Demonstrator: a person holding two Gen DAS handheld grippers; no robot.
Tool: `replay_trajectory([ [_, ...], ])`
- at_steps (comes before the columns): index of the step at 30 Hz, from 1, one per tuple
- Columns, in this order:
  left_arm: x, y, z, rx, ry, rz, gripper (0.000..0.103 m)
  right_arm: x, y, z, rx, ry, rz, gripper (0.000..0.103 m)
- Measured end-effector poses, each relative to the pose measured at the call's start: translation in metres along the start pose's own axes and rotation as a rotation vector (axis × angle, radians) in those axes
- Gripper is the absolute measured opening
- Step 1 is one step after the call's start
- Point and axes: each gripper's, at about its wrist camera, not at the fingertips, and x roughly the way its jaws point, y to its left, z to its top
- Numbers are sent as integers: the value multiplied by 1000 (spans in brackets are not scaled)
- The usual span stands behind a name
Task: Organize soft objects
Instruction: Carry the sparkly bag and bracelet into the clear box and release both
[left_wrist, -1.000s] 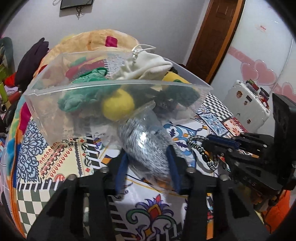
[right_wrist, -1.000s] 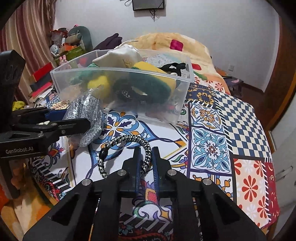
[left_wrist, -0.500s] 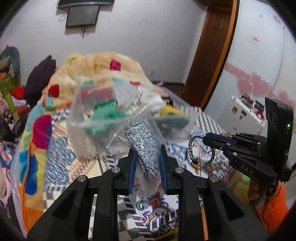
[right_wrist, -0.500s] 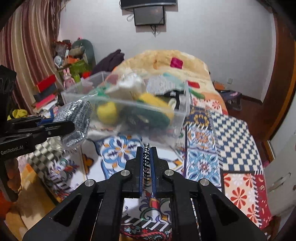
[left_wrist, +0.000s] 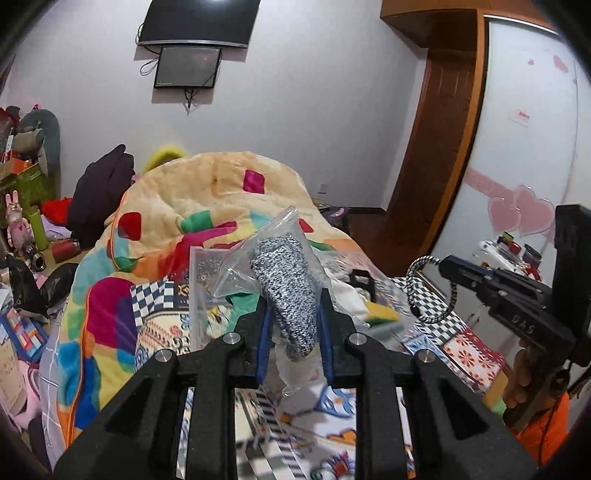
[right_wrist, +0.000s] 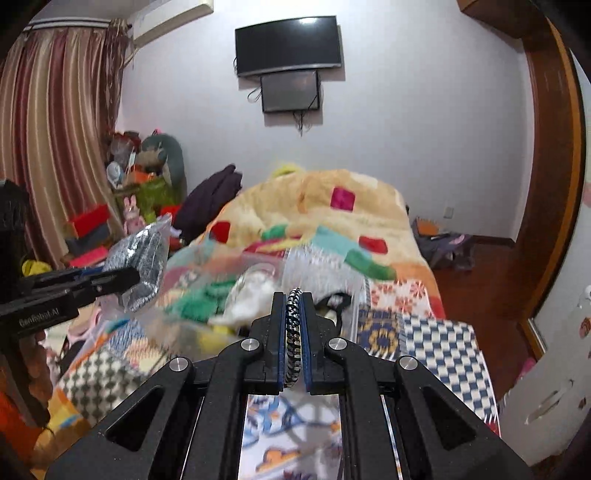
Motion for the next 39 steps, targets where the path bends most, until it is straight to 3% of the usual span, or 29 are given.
replay_trajectory([
  [8,45,8,-3,-9,76,17,22,39,2,6,46,32,47,6],
  [14,63,11,-12,-19,127,11,23,66,3,-8,23,134,5,7],
  [16,63,12,-13,-23,136,6,26,75,-1,-13,18,186,-13,15],
  [18,62,13,-13,-26,138,7,32,79,-6,-17,28,212,-12,36],
  [19,60,14,-13,-30,138,10,35,79,-6,-18,25,215,-24,40],
  [22,53,17,-13,-51,121,11,49,72,-3,-16,2,202,-48,48],
  [26,39,17,-9,-66,93,-4,50,47,3,-5,-24,140,-52,57],
  [31,6,5,2,-25,11,7,50,18,12,11,-52,56,-30,60],
  [37,-38,-16,12,26,-101,17,57,-23,20,21,-40,-47,33,67],
  [39,-52,-23,13,44,-136,26,66,-33,23,23,-36,-70,43,71],
])
